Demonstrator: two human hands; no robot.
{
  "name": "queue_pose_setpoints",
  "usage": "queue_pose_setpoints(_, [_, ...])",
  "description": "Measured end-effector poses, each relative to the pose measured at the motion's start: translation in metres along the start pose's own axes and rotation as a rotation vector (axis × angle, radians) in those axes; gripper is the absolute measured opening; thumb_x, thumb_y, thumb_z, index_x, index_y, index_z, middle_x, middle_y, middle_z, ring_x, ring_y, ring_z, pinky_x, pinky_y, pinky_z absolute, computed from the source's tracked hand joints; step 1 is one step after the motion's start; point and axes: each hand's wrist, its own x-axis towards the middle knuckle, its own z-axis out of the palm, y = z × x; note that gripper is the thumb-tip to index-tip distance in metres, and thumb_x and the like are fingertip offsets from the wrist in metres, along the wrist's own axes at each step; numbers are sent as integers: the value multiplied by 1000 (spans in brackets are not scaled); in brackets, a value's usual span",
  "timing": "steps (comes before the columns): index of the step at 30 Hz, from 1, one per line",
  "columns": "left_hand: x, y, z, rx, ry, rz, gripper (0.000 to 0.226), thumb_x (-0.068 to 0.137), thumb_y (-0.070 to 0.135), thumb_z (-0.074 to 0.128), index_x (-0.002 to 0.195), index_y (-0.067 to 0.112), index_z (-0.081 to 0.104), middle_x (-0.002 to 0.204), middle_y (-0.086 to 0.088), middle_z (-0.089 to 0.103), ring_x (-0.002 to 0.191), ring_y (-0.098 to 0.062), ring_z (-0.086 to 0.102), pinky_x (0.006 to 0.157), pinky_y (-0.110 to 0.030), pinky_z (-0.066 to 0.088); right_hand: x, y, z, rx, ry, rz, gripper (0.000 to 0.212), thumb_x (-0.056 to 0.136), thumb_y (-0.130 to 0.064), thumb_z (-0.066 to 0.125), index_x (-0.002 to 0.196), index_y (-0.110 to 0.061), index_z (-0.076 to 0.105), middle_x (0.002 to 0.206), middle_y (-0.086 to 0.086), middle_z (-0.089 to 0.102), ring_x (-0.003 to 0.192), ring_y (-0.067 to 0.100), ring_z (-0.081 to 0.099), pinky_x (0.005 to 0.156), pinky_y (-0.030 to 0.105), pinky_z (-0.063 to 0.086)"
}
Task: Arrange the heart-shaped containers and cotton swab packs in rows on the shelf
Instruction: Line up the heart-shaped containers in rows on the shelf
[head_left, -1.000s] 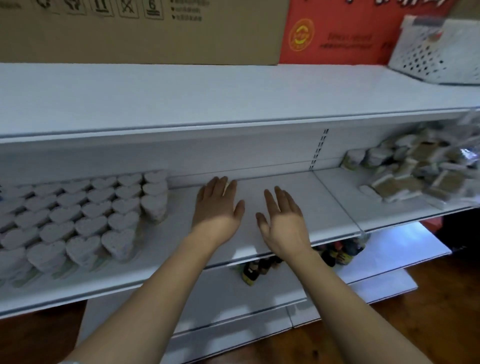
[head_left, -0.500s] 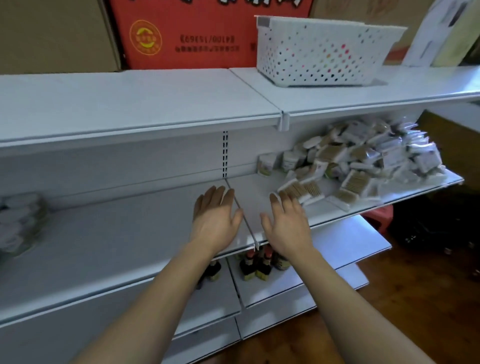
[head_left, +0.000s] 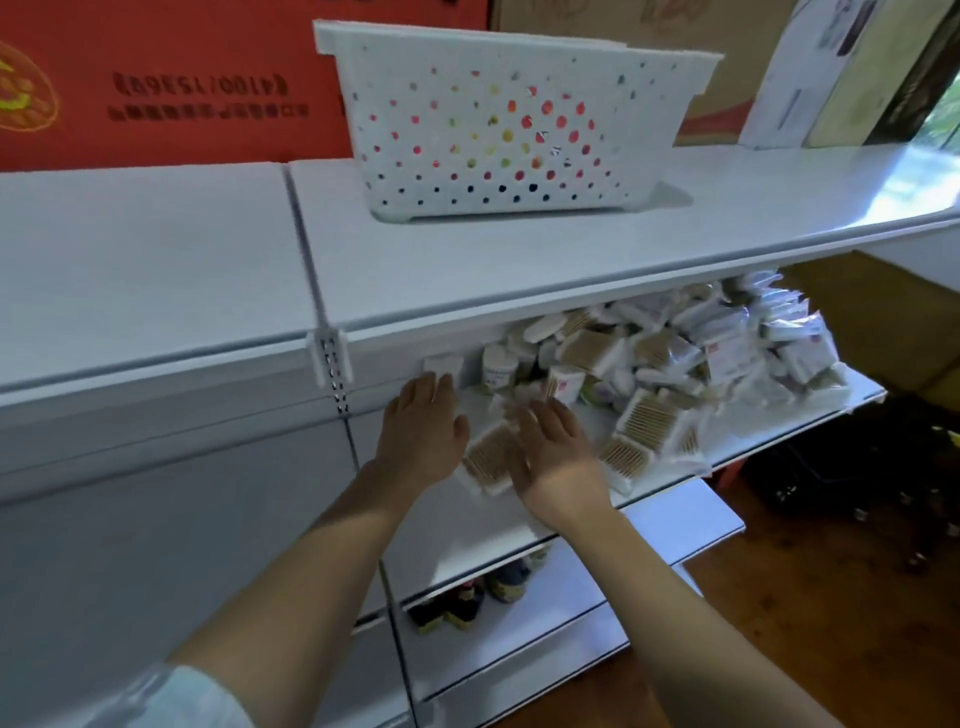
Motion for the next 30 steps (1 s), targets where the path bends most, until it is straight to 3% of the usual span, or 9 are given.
queue_pose_setpoints(2, [15, 3, 8, 30, 5, -38, 64, 102, 34, 43, 156, 8, 20, 163, -17, 19, 149, -35, 19, 119, -47, 25, 17, 9, 2, 10, 9, -48, 50, 94, -34, 43, 131, -4, 59, 135, 20, 57, 130, 43, 48, 105, 51, 44])
queue_pose_setpoints(6, [40, 6, 22, 91, -6, -126, 67, 103, 34, 40, 158, 7, 11, 166, -17, 4, 151, -36, 10, 120, -49, 23, 56, 33, 6, 18, 11, -116, 38, 92, -27, 52, 118, -4, 68, 129, 20, 62, 129, 38, 52, 106, 46, 45])
queue_pose_setpoints(9, [50, 12, 33, 132, -9, -164, 68, 102, 33, 39, 158, 7, 10, 166, -16, 1, 151, -37, 9, 118, -50, 27, 79, 44, 14, -62, -119, -206, 53, 100, -38, 27, 131, -9, 60, 139, 15, 54, 139, 34, 38, 117, 43, 28])
queue_pose_setpoints(14, [56, 18, 40, 148, 79, -183, 58, 100, 34, 48, 147, 6, 33, 161, -19, 21, 145, -36, 26, 107, -50, 41, 101, 38, 9, -58, -133, -215, 49, 93, -28, 47, 135, -5, 55, 138, 19, 54, 128, 41, 46, 109, 48, 35])
queue_pose_setpoints(18, [59, 19, 36, 131, 158, -241, 54, 97, 36, 57, 139, 4, 44, 141, -16, 47, 125, -34, 48, 94, -44, 46, 114, 33, 5, -135, -134, -252, 38, 91, -21, 50, 125, -7, 57, 127, 14, 60, 118, 36, 51, 101, 42, 38])
queue_pose_setpoints(21, [60, 16, 41, 120, 153, -270, 55, 98, 33, 57, 140, 0, 45, 153, -20, 38, 136, -39, 40, 98, -50, 48, 119, 27, 4, -216, -218, -265, 41, 93, -22, 49, 131, -5, 50, 134, 17, 53, 124, 35, 45, 106, 42, 35])
queue_pose_setpoints(24, [60, 17, 47, 114, 165, -236, 50, 100, 30, 53, 141, 2, 45, 158, -17, 34, 133, -38, 43, 97, -49, 49, 126, 26, 5, -290, -312, -255, 51, 93, -27, 53, 137, -3, 44, 141, 19, 47, 130, 37, 40, 109, 44, 34])
queue_pose_setpoints(28, [64, 18, 38, 105, 246, -237, 40, 98, 32, 55, 130, 8, 51, 134, -12, 55, 119, -31, 52, 91, -42, 47, 130, 30, 8, -315, -323, -291, 52, 93, -30, 54, 137, -3, 46, 138, 16, 49, 128, 35, 40, 108, 42, 33])
queue_pose_setpoints(30, [64, 16, 35, 71, 247, -253, 43, 96, 32, 58, 132, 10, 51, 129, -11, 55, 116, -32, 52, 90, -42, 49, 130, 34, 9, -322, -316, -328, 51, 94, -34, 53, 136, -5, 49, 140, 15, 47, 130, 35, 38, 109, 40, 31])
